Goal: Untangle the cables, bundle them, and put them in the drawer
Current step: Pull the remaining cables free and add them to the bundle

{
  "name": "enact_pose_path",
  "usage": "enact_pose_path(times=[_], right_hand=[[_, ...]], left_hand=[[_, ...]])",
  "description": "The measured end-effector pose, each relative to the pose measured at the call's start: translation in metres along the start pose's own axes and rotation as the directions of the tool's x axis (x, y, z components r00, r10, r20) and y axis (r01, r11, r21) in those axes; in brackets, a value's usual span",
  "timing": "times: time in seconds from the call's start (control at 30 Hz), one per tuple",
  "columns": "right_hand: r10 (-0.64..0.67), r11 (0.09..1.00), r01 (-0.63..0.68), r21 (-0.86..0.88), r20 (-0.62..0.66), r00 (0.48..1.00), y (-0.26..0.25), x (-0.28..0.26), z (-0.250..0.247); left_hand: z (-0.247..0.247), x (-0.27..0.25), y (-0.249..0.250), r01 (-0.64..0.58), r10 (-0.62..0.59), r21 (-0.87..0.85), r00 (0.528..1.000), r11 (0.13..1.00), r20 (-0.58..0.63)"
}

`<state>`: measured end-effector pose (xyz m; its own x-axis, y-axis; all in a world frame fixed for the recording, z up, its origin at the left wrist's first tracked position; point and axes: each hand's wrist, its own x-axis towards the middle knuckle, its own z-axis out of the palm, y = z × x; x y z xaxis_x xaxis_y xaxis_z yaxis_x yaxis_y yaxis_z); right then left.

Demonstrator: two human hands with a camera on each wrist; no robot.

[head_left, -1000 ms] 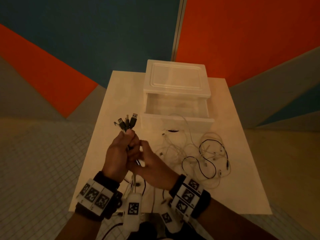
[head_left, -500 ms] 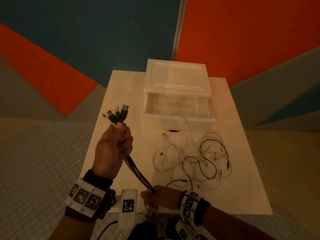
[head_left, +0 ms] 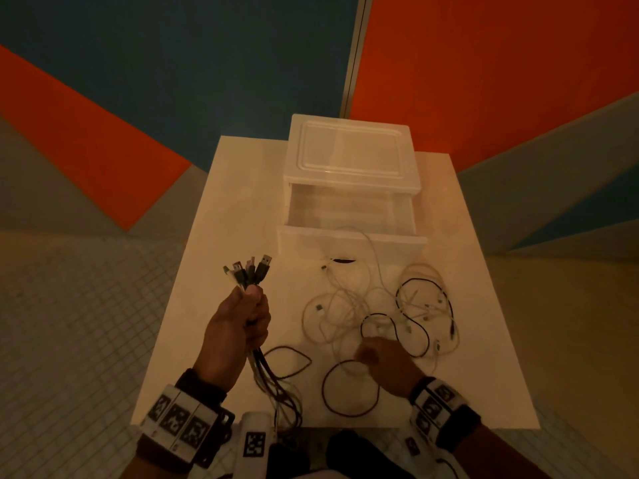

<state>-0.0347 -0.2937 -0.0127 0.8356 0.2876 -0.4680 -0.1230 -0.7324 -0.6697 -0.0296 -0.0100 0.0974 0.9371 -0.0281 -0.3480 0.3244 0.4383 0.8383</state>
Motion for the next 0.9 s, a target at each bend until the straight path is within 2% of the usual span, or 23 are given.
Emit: enact_pose_path(times=[0.07, 0.13, 0.17, 0.23, 0.3, 0.33, 0.37, 0.43, 0.5, 0.6, 0.67, 0.73, 0.8, 0.9], right_hand=[[0.069, 0.964, -0.095, -0.247, -0.111, 0.991, 0.027, -0.007, -0.001], [-0.025, 0.893, -0.052, -0.447, -0.164, 0.986, 0.047, -0.012, 0.007], [-0.071, 0.851, -0.016, -0.525, -0.145, 0.987, 0.054, -0.014, 0.014], [-0.054, 0.804, 0.000, -0.595, -0.074, 0.996, 0.063, -0.017, 0.025], [-0.054, 0.789, 0.001, -0.614, -0.067, 0.996, 0.073, -0.012, 0.034], [-0.010, 0.800, -0.014, -0.600, -0.037, 0.999, 0.076, -0.010, 0.034], [-0.022, 0.805, -0.007, -0.593, -0.042, 0.999, 0.089, -0.004, 0.037], [-0.113, 0.794, 0.049, -0.606, -0.067, 0.991, 0.063, -0.009, 0.027], [-0.115, 0.862, 0.043, -0.504, -0.112, 0.987, 0.028, -0.018, 0.012], [-0.262, 0.902, 0.169, -0.398, -0.190, 0.946, -0.017, -0.025, -0.015], [-0.333, 0.939, 0.280, -0.200, -0.323, 0.886, -0.053, -0.032, -0.043], [-0.324, 0.930, 0.366, 0.027, -0.408, 0.854, -0.089, -0.036, -0.071], [-0.271, 0.850, 0.416, 0.322, -0.410, 0.871, -0.121, -0.041, -0.092], [-0.247, 0.619, 0.458, 0.638, -0.396, 0.885, -0.159, -0.046, -0.112]], left_hand=[[-0.002, 0.001, -0.003, 0.009, -0.009, 0.016, 1.000, 1.000, -0.008], [-0.004, 0.002, -0.006, 0.006, -0.006, 0.035, 1.000, 0.999, -0.012], [-0.004, 0.003, -0.007, 0.007, -0.007, 0.041, 1.000, 0.999, -0.011], [-0.003, 0.006, -0.010, 0.012, -0.012, 0.045, 1.000, 0.999, -0.014], [-0.003, 0.008, -0.011, 0.012, -0.012, 0.045, 1.000, 0.999, -0.020], [-0.003, 0.008, -0.012, 0.011, -0.010, 0.046, 1.000, 0.999, -0.023], [-0.003, 0.009, -0.013, 0.010, -0.009, 0.048, 1.000, 0.999, -0.024], [-0.002, 0.010, -0.014, 0.016, -0.015, 0.048, 1.000, 0.999, -0.027], [-0.001, 0.011, -0.013, 0.022, -0.021, 0.050, 0.999, 0.999, -0.030], [0.002, 0.011, -0.011, 0.019, -0.016, 0.074, 0.999, 0.997, -0.030], [0.003, 0.011, -0.010, 0.024, -0.022, 0.083, 0.999, 0.996, -0.029], [0.004, 0.012, -0.010, 0.027, -0.024, 0.083, 0.999, 0.996, -0.032], [0.006, 0.013, -0.009, 0.024, -0.021, 0.084, 0.999, 0.996, -0.031], [0.008, 0.014, -0.007, 0.025, -0.023, 0.073, 0.999, 0.997, -0.029]])
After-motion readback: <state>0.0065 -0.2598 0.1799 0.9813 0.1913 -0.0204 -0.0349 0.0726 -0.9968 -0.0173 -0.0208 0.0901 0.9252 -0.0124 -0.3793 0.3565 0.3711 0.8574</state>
